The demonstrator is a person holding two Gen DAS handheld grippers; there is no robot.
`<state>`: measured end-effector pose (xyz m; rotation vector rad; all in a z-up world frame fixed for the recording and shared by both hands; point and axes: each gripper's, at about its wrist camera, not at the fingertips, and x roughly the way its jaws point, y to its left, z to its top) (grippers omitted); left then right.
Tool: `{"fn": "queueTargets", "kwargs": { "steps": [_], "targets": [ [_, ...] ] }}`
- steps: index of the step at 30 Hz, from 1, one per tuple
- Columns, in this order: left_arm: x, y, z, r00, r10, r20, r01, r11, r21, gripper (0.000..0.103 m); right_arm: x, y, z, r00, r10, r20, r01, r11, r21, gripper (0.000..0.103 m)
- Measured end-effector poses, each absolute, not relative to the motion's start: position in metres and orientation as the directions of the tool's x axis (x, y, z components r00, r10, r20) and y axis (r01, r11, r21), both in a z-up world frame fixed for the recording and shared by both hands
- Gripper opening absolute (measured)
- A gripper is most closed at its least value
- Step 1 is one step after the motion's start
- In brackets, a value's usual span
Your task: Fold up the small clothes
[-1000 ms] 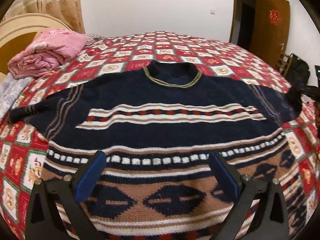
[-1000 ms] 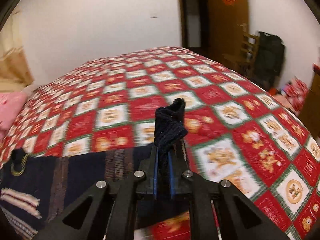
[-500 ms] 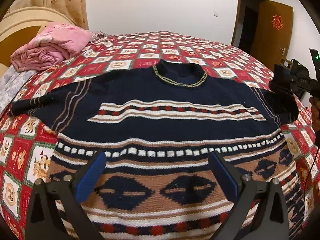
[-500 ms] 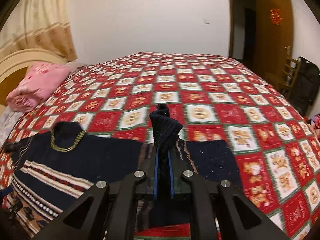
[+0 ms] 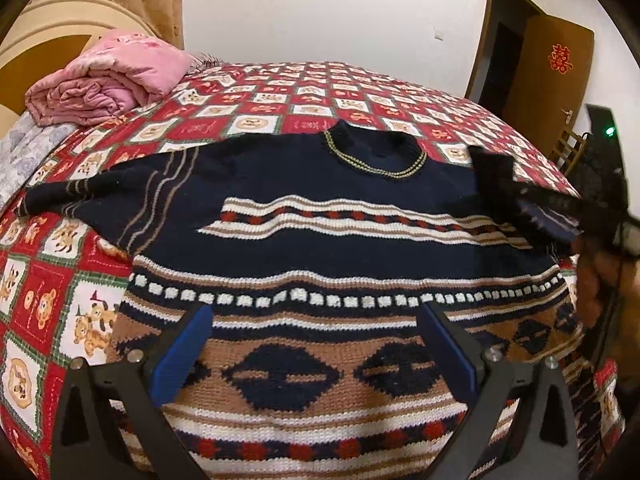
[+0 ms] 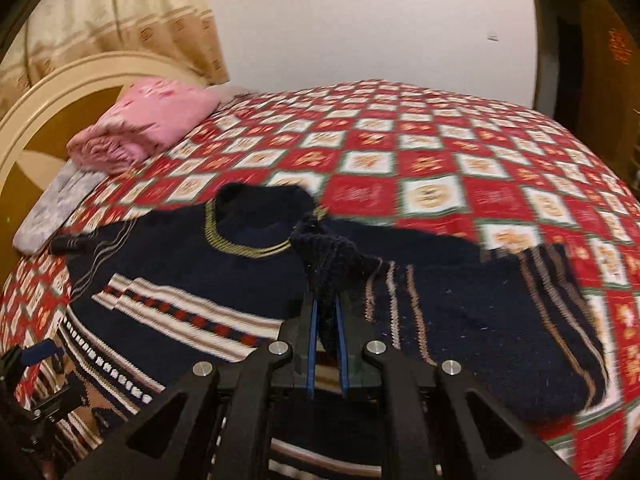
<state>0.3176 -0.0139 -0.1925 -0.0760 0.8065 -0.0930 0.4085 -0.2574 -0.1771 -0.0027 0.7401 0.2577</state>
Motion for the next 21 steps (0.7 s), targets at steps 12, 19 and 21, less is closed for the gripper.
{"fn": "queueTargets", "kwargs": {
  "steps": [12,19,21],
  "targets": [
    [0.339,-0.044,-0.189,0.644,-0.196,-0.74,0.103,0.98,-0.17,0.103,0.366,-0.311,-0.17,0.696,0.389,-0.604,-0.337,0.919,0.204,0.052],
    [0.386,-0.098,-0.197,0.57,-0.282,-0.772,0.138,0.959,-0.249,0.089,0.339,-0.419,-0.168,0.841,0.215,-0.496,-0.123,0.97,0.211,0.063],
    [0.401,-0.116,-0.202,0.543,-0.295,-0.786,0.137,0.955,-0.264,0.08,0.336,-0.433,-0.17,0.852,0.204,-0.482,-0.098,0.967,0.235,0.063]
  ]
}}
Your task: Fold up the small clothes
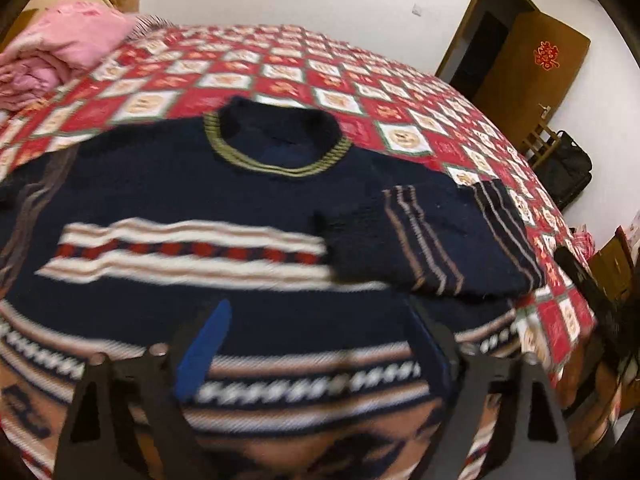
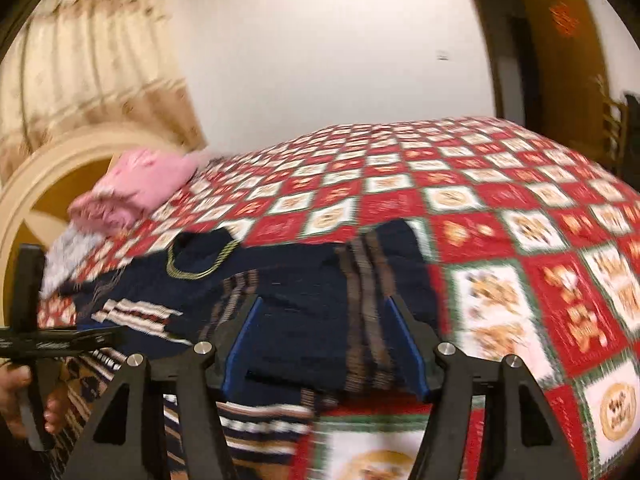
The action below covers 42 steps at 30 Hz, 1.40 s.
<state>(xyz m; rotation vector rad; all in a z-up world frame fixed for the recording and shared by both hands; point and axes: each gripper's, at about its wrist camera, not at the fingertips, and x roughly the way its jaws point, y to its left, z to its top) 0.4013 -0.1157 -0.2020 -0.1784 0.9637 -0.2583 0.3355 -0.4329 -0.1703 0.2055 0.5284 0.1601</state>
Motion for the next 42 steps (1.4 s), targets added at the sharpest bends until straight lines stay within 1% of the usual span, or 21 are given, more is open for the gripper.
{"fn": "queueTargets", "kwargs": {
  "steps": [1,2,5,9,11,13,14,15,16,20,23,29,37,42],
  "targets": [
    [0.408,-0.123,-0.205,0.527,-0.3,-0.795,0.133,0.953,-0.271,0.075,0.332,-0.437,-0.171,0.859,0.196,-0.473,-0.091,0.967,0.236,0.064],
    [0.416,-0.128,-0.209,0.509,-0.309,-0.803,0.118,0.95,-0.29,0.072,0.33,-0.44,-0.172,0.868,0.184,-0.462,-0.084,0.97,0.228,0.064],
    [0.432,-0.145,-0.22,0.469,-0.321,-0.823,0.091,0.944,-0.316,0.072,0.333,-0.448,-0.175,0.871,0.19,-0.453,-0.077,0.964,0.256,0.064],
    [0.444,-0.155,-0.223,0.462,-0.361,-0.81,0.085,0.927,-0.364,0.071,0.331,-0.458,-0.179,0.871,0.191,-0.453,-0.062,0.957,0.284,0.064],
    [0.451,-0.16,-0.226,0.457,-0.358,-0.814,0.08,0.928,-0.364,0.066,0.33,-0.458,-0.179,0.872,0.193,-0.45,-0.063,0.955,0.288,0.064],
    [0.455,-0.163,-0.228,0.453,-0.331,-0.828,0.074,0.939,-0.335,0.028,0.329,-0.459,-0.18,0.871,0.194,-0.451,-0.062,0.955,0.291,0.064],
    [0.456,-0.162,-0.228,0.451,-0.341,-0.825,0.076,0.935,-0.345,0.027,0.33,-0.459,-0.18,0.871,0.195,-0.452,-0.061,0.954,0.293,0.064],
    [0.456,-0.16,-0.226,0.451,-0.348,-0.822,0.076,0.932,-0.354,0.018,0.329,-0.459,-0.181,0.87,0.196,-0.453,-0.061,0.954,0.295,0.064],
    [0.455,-0.158,-0.225,0.453,-0.352,-0.819,0.081,0.931,-0.356,0.016,0.329,-0.46,-0.181,0.869,0.197,-0.453,-0.06,0.953,0.298,0.064],
    [0.446,-0.148,-0.201,0.52,-0.312,-0.795,0.114,0.948,-0.297,0.016,0.329,-0.46,-0.183,0.869,0.197,-0.454,-0.06,0.952,0.299,0.064],
    [0.443,-0.133,-0.185,0.545,-0.321,-0.775,0.118,0.944,-0.309,0.016,0.329,-0.459,-0.184,0.867,0.198,-0.457,-0.063,0.954,0.294,0.065],
    [0.439,-0.107,-0.167,0.59,-0.266,-0.762,0.11,0.962,-0.251,0.016,0.328,-0.458,-0.184,0.868,0.198,-0.455,-0.066,0.954,0.291,0.065],
    [0.449,-0.061,-0.171,0.618,-0.13,-0.775,0.017,0.988,-0.153,0.016,0.327,-0.452,-0.183,0.871,0.2,-0.449,-0.082,0.96,0.268,0.066],
    [0.454,-0.039,-0.187,0.595,-0.088,-0.799,-0.033,0.99,-0.134,0.016,0.328,-0.442,-0.183,0.855,0.242,-0.458,-0.136,0.958,0.253,0.066]
  ]
}}
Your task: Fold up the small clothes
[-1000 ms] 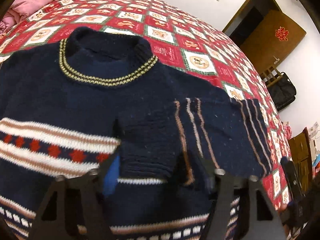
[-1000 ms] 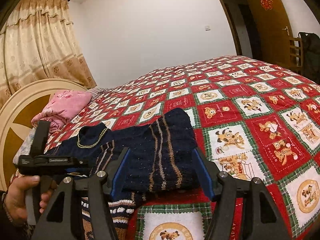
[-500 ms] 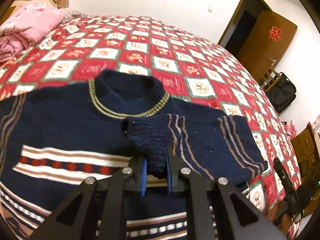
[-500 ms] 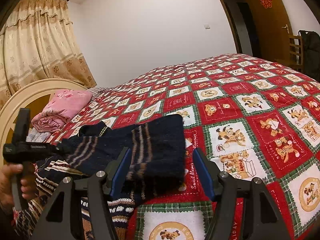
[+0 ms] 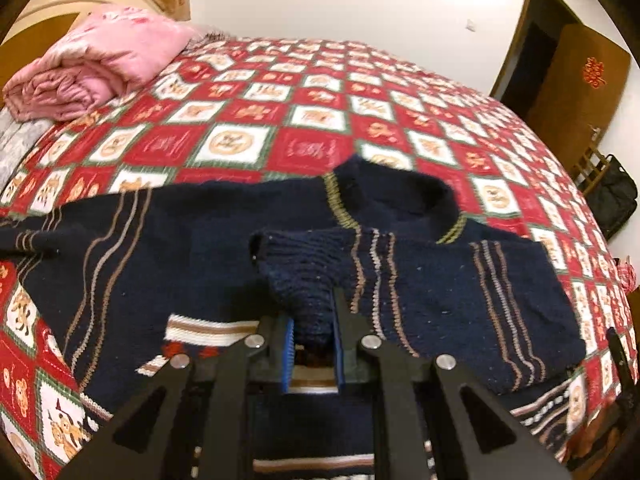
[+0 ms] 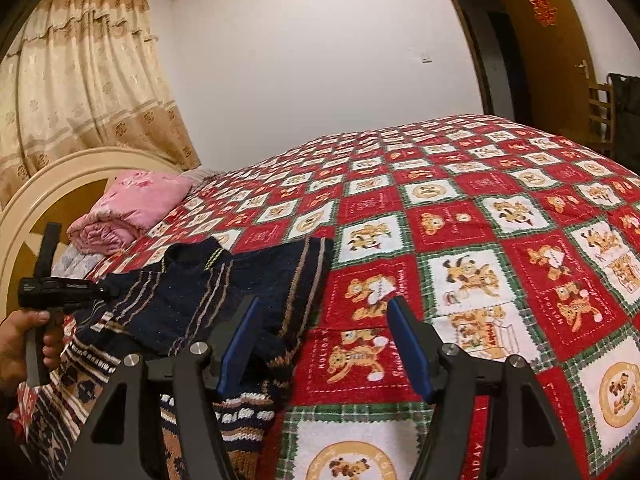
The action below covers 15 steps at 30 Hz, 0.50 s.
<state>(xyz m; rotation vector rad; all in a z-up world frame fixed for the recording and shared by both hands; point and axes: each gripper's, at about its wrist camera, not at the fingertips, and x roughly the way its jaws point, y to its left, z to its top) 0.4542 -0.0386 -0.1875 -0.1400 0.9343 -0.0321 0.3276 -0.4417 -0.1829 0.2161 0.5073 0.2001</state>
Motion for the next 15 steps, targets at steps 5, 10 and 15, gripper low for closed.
{"fn": "queueTargets", "kwargs": {
  "steps": [5,10,15],
  "targets": [
    [0.458,-0.031,-0.203,0.575,-0.085,-0.813,-0.055,0.988,-0.142,0.016,0.33,-0.4,-0.185,0.796,0.324,-0.511,-0.284,0.946,0.157,0.066],
    [0.455,-0.03,-0.213,0.564,-0.086,-0.821,-0.056,0.988,-0.142,0.016,0.345,-0.369,-0.213,0.674,0.31,-0.671,-0.339,0.936,0.092,0.066],
    [0.45,-0.034,-0.216,0.564,-0.074,-0.823,-0.041,0.992,-0.117,0.017,0.335,-0.377,-0.196,0.755,0.281,-0.592,-0.291,0.953,0.08,0.066]
  ]
}}
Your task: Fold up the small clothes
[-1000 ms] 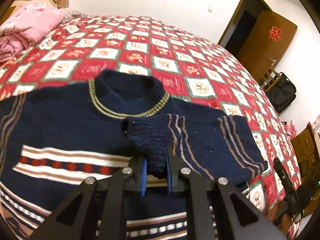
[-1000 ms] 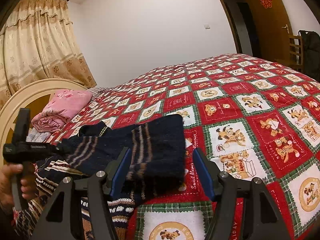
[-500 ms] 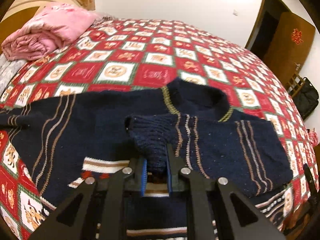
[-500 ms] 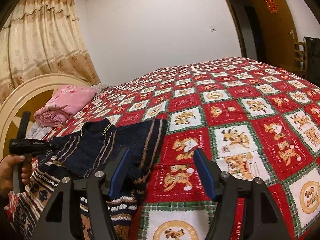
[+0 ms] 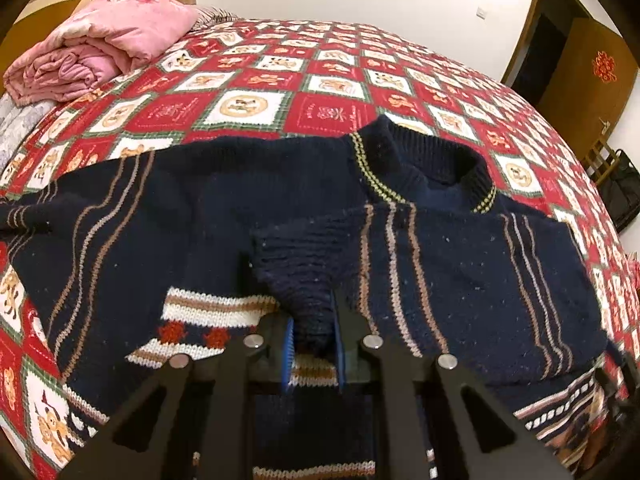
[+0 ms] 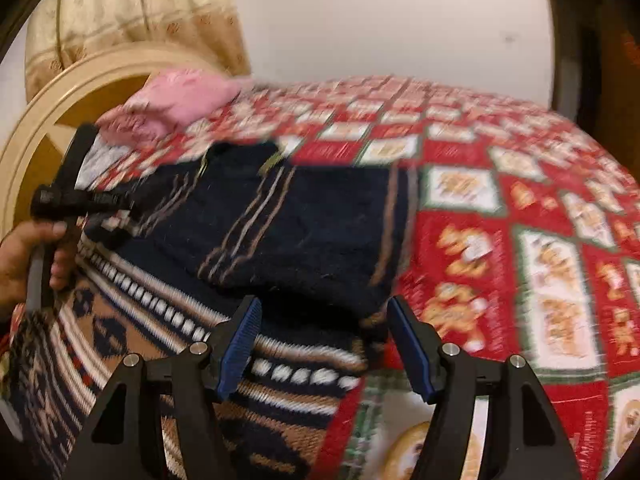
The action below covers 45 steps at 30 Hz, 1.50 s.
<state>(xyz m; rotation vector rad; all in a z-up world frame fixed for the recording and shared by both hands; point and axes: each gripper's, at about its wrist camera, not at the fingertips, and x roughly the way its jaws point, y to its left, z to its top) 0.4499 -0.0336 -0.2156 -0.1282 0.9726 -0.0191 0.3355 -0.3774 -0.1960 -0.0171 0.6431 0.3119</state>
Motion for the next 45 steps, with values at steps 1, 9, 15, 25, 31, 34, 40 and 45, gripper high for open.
{"fn": "queueTargets", "kwargs": {
  "steps": [1,9,15,25,31,34,40,45],
  "targets": [
    [0.449,-0.034,-0.216,0.563,-0.071,-0.823,-0.038,0.993,-0.112,0.017,0.333,-0.378,-0.193,0.771,0.287,-0.569,-0.295,0.952,0.081,0.066],
    [0.446,-0.024,-0.212,0.555,-0.055,-0.83,-0.065,0.992,-0.11,0.035,0.34,-0.367,-0.206,0.69,0.311,-0.654,-0.349,0.934,0.076,0.066],
    [0.432,-0.024,-0.215,0.563,-0.031,-0.826,-0.038,0.997,-0.063,0.048,0.345,-0.368,-0.211,0.692,0.272,-0.669,-0.308,0.949,0.067,0.066],
    [0.407,0.008,-0.195,0.627,-0.03,-0.778,-0.045,0.996,-0.074,0.053,0.317,-0.365,-0.187,0.804,0.236,-0.545,-0.292,0.956,-0.017,0.066],
    [0.394,0.11,-0.185,0.653,0.137,-0.745,-0.181,0.983,0.022,0.054,0.304,-0.362,-0.179,0.835,0.217,-0.506,-0.263,0.965,-0.022,0.066],
    [0.39,0.185,-0.188,0.617,0.24,-0.749,-0.307,0.95,0.051,0.054,0.294,-0.353,-0.175,0.843,0.222,-0.489,-0.271,0.962,-0.032,0.066],
    [0.382,0.317,-0.193,0.533,0.42,-0.734,-0.549,0.832,0.078,0.054,0.286,-0.321,-0.174,0.837,0.21,-0.505,-0.303,0.947,-0.109,0.066],
    [0.396,0.371,-0.202,0.505,0.417,-0.756,-0.635,0.773,0.002,0.054,0.288,-0.27,-0.164,0.801,0.248,-0.546,-0.399,0.9,-0.177,0.066]
  ]
}}
